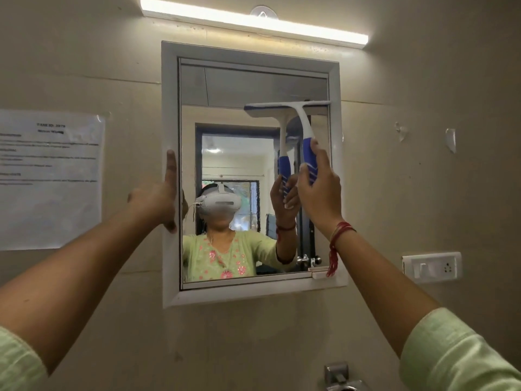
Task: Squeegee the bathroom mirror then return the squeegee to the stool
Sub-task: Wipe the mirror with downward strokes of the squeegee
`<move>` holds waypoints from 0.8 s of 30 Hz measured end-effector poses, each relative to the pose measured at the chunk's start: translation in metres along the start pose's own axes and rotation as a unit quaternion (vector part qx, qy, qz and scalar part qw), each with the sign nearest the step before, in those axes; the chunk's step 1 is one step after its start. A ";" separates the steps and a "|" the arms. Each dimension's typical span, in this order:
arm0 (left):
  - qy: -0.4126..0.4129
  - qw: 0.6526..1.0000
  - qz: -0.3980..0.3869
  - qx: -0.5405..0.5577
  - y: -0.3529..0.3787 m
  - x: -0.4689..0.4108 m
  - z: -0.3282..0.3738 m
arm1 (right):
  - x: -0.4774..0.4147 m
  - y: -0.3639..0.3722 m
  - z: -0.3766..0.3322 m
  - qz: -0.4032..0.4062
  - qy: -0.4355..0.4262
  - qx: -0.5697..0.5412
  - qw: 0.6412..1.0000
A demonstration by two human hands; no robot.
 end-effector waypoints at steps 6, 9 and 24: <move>-0.019 0.999 0.016 -0.031 0.001 0.000 0.000 | -0.030 0.002 -0.002 0.006 -0.003 0.006 1.000; -0.020 0.999 0.015 -0.039 0.000 0.000 0.000 | 0.004 -0.002 0.008 0.003 0.016 -0.002 1.000; -0.005 1.000 0.005 -0.001 0.003 -0.001 0.000 | 0.051 0.003 0.013 -0.004 0.041 0.000 0.999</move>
Point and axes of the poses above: each hand's wrist, its own x-axis away from the middle knuckle, its own y-axis out of the palm, z = x × y, the point moved 8 cm from there along -x, towards the middle knuckle, and after that the axes turned 6 degrees about -y, right-handed, at the moved point
